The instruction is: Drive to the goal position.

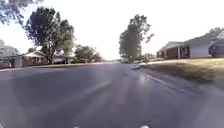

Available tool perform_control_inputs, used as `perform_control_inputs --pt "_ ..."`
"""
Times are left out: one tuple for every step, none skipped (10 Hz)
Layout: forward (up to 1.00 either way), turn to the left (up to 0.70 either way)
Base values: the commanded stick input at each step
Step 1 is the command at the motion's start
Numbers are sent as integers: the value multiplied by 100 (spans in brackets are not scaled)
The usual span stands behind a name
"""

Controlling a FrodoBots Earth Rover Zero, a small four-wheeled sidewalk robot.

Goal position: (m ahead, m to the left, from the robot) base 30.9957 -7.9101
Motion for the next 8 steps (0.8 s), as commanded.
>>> perform_control_inputs --pt "100 2" --pt "100 3" --pt "100 3" --pt "100 3" --pt "100 2" --pt "100 2" --pt "100 3" --pt "100 2"
